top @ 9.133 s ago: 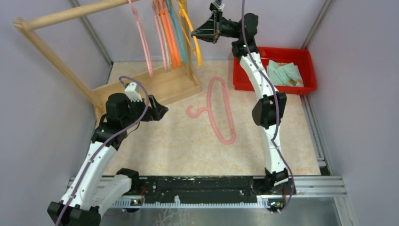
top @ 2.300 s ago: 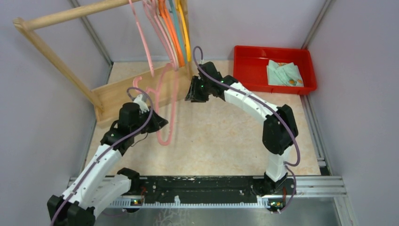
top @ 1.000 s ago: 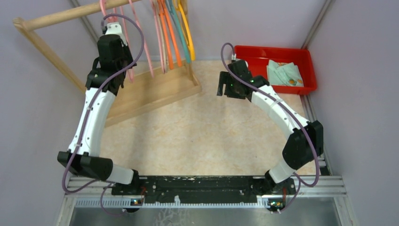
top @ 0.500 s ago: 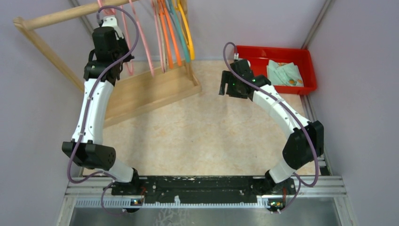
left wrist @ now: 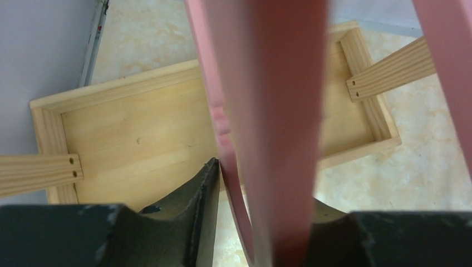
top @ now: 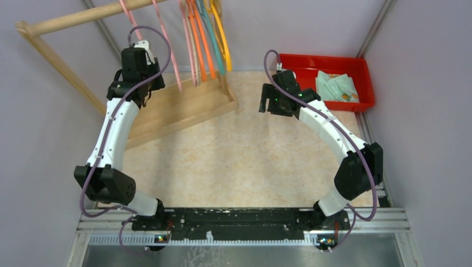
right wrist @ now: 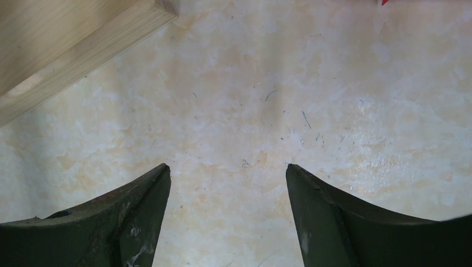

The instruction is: Organize the hangers

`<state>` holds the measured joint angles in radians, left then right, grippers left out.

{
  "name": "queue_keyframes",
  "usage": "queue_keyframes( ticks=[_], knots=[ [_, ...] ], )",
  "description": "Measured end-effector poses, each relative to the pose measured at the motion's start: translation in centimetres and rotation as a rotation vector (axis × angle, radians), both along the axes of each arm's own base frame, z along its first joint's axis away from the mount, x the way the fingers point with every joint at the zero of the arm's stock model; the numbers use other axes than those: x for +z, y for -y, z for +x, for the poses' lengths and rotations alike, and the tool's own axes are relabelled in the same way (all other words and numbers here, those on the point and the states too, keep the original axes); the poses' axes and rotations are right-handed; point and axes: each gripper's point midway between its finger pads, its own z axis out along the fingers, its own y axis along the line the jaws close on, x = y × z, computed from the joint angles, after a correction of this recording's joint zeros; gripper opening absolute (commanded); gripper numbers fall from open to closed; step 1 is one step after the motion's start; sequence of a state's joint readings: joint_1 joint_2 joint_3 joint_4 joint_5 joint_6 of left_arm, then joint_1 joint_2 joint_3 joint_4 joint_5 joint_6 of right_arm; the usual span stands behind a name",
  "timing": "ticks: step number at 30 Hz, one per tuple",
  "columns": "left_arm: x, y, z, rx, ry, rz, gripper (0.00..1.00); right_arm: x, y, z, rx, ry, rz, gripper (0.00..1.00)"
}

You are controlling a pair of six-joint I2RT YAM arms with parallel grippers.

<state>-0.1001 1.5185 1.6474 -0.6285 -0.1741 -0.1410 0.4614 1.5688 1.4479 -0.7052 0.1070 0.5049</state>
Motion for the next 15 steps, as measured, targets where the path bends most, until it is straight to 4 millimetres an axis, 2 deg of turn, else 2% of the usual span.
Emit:
queue_keyframes(
  ticks=[2, 3, 6, 7, 11, 15],
  knots=[
    [-0.2, 0.0, -0.5, -0.005, -0.003, -0.002, 0.56, 0.0, 0.0, 0.0, 0.001, 0.0, 0.001, 0.8],
    [-0.1, 0.1, -0.8, -0.007, -0.001, -0.003, 0.62, 0.0, 0.0, 0.0, 0.001, -0.001, 0.001, 0.96],
    [0.9, 0.0, -1.9, -0.017, 0.025, -0.003, 0.85, -0.2, 0.0, 0.0, 0.008, 0.003, 0.0, 0.99],
    [1.5, 0.1, -2.3, -0.022, 0.04, -0.004, 0.98, -0.4, 0.0, -0.1, 0.01, -0.001, -0.003, 0.99],
    [3.4, 0.2, -3.9, -0.045, 0.091, -0.005, 1.0, -1.4, 0.4, -0.9, 0.019, -0.017, -0.02, 0.99],
    [3.6, 0.6, -5.9, -0.082, 0.116, -0.023, 1.0, -1.9, 0.9, -1.5, 0.038, -0.012, -0.038, 0.99]
  ],
)
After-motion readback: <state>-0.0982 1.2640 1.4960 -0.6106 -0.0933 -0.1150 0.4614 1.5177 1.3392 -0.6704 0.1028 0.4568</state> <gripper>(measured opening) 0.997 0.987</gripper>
